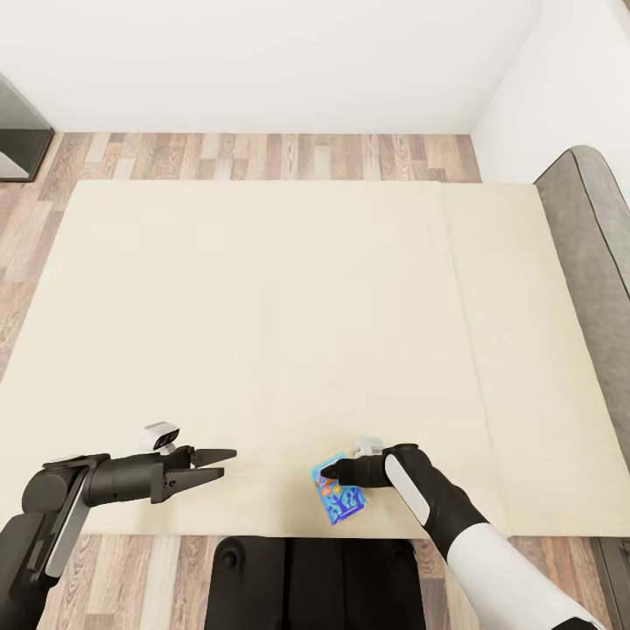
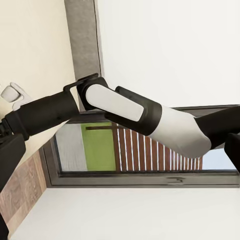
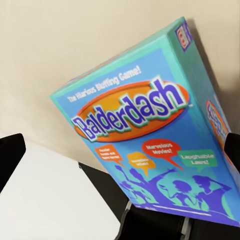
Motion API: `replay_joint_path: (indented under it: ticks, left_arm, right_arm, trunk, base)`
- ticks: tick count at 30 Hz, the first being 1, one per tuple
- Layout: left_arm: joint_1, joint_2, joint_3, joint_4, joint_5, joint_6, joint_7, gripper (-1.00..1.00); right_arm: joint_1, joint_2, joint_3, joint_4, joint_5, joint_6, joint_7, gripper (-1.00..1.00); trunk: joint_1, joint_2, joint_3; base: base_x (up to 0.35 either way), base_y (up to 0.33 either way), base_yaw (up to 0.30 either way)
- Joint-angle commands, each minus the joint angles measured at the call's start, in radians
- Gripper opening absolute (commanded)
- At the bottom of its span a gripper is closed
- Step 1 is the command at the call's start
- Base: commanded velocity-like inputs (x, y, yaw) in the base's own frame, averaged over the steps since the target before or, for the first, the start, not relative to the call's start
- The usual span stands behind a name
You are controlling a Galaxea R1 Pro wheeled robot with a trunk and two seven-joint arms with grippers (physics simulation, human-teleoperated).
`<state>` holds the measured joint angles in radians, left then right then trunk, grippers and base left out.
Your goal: Put all the toys in the child's room - the three board games (two on the bed and one on the table), the two jigsaw puzzles on the table, and the tennis ball on the table - inside the toy box on the table in the child's room.
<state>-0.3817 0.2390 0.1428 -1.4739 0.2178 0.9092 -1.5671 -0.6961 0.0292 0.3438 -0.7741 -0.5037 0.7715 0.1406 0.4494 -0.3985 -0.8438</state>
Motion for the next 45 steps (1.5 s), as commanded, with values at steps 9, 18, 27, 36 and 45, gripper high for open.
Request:
replay_joint_path:
  ticks: [9, 18, 27, 36, 45]
  left_arm:
    - [0.000, 0.000, 0.000, 0.000, 0.000, 0.011, -0.004, 1.00]
    - [0.000, 0.000, 0.000, 0.000, 0.000, 0.010, -0.004, 1.00]
    - [0.000, 0.000, 0.000, 0.000, 0.000, 0.010, -0.004, 1.00]
    - [0.000, 0.000, 0.000, 0.000, 0.000, 0.010, -0.004, 1.00]
    - [0.000, 0.000, 0.000, 0.000, 0.000, 0.010, -0.004, 1.00]
  right_arm:
    - [0.001, -0.006, -0.002, 0.002, 0.010, 0.005, 0.005, 1.00]
    - [0.002, -0.008, -0.001, 0.011, 0.014, 0.004, 0.004, 1.00]
    - [0.003, -0.001, 0.000, 0.051, 0.016, 0.000, 0.008, 1.00]
    - [0.003, 0.001, 0.005, 0.055, 0.009, 0.000, 0.010, 1.00]
    - [0.003, 0.013, 0.006, 0.055, 0.007, 0.000, 0.011, 1.00]
  trunk:
    - [0.001, -0.001, -0.001]
    - [0.001, -0.001, -0.001]
    - [0.001, -0.001, -0.001]
    - [0.001, -0.001, -0.001]
    - [0.001, -0.001, -0.001]
  base:
    - [0.000, 0.003, 0.000]
    - [0.000, 0.000, 0.000]
    - [0.000, 0.000, 0.000]
    - [0.000, 0.000, 0.000]
    - [0.000, 0.000, 0.000]
